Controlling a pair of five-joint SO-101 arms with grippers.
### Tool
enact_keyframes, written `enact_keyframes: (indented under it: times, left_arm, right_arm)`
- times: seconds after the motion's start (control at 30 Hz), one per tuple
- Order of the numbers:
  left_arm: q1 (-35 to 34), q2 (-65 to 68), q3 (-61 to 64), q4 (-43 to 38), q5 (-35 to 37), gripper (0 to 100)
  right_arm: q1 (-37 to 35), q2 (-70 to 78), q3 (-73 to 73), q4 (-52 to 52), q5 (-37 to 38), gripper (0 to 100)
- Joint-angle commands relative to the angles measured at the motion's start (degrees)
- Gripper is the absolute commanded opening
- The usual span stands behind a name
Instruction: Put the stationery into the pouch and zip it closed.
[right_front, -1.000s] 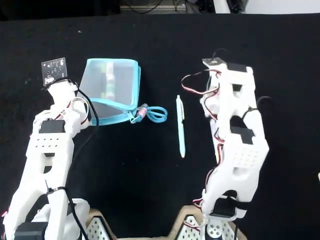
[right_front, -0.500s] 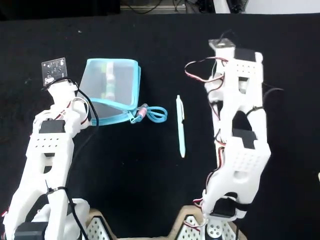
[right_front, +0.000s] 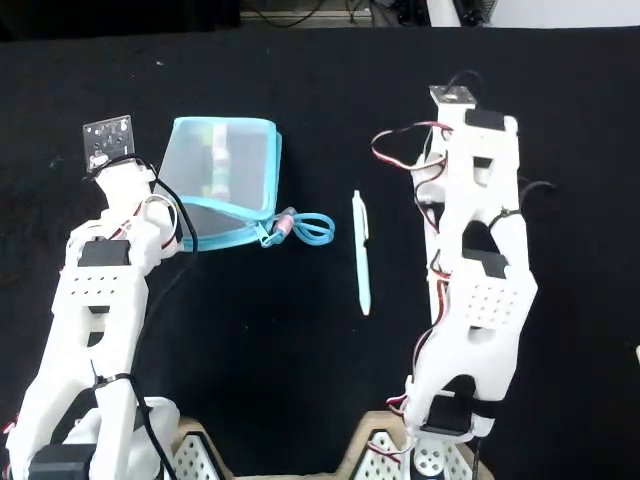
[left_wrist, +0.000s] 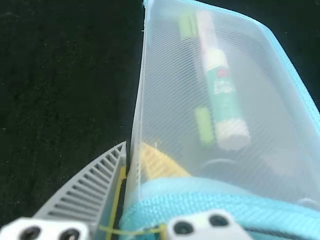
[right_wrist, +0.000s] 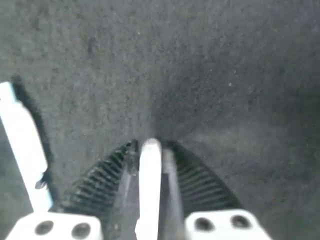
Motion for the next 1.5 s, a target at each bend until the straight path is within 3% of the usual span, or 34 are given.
enact_keyframes:
  times: [0.0, 0.37, 0.53, 0.6, 0.67, 1.0, 1.37, 1.47]
  left_arm:
    - [-1.10, 1.23, 1.10, 1.76, 1.05, 3]
    - [-1.10, 1.23, 1.10, 1.76, 0.97, 3]
    - [-1.10, 1.32, 1.10, 1.76, 0.97, 3]
    - [-1.10, 1.32, 1.10, 1.76, 0.97, 3]
    - [-1.10, 1.32, 1.10, 1.76, 0.97, 3]
    - [-1.01, 1.32, 1.10, 1.67, 1.05, 3]
    - [-1.01, 1.32, 1.10, 1.67, 0.97, 3]
    - [-1.01, 1.32, 1.10, 1.67, 0.97, 3]
  right_arm:
    - [-2.29, -1.10, -6.46, 6.07, -0.62, 21.4]
    - [-0.70, 5.67, -9.19, 6.95, -0.35, 22.6]
    - [-1.05, 10.42, -12.97, 7.21, 3.96, 21.5]
    - [-0.70, 10.59, -14.73, 7.21, 3.96, 14.3]
    - [-0.18, 10.33, -16.66, 7.21, 3.87, 1.1]
    - [1.76, 2.51, -29.32, 18.73, 3.78, 1.0]
    - [0.09, 0.84, -21.32, 16.26, 3.78, 1.1]
    - [0.26, 4.18, -18.77, 12.75, 0.09, 1.2]
